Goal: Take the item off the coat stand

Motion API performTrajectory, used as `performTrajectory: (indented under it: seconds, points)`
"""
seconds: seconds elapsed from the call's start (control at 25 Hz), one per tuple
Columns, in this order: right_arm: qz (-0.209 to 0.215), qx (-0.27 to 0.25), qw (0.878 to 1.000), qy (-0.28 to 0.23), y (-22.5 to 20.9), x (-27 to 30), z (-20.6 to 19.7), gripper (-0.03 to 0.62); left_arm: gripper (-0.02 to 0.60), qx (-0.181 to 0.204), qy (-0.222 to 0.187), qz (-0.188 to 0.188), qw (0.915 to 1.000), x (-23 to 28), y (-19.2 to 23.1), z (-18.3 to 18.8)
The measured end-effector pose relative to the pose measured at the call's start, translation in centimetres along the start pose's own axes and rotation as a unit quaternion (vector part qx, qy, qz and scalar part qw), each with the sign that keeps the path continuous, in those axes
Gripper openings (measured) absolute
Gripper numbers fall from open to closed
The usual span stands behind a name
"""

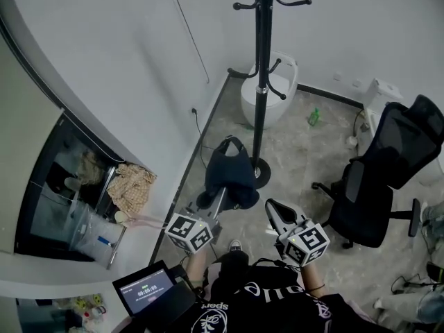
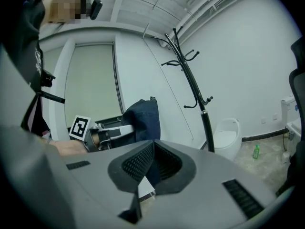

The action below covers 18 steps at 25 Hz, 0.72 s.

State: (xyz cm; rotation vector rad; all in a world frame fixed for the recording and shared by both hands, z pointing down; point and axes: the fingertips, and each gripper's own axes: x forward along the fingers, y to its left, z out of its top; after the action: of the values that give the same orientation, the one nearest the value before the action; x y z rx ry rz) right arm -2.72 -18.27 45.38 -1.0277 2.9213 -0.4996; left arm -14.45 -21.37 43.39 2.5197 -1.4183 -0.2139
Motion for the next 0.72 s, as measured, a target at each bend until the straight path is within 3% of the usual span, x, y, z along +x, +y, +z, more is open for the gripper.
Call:
performTrajectory:
  seconds: [0.24, 0.72]
  points:
    - [-0.021, -0.025, 0.999, 0.012, -2.6, -7.5, -0.9, 0.018, 0.017, -0.023, 0.007, 0.001, 0.9997, 0.4, -7.2, -3.2]
    - [-0.003, 0.020, 1.000, 0.021, -3.5, -18.6, -4.6, 0.018, 0.017, -0.050, 0.048, 0.030, 0.9971, -2.7, -18.5, -10.4]
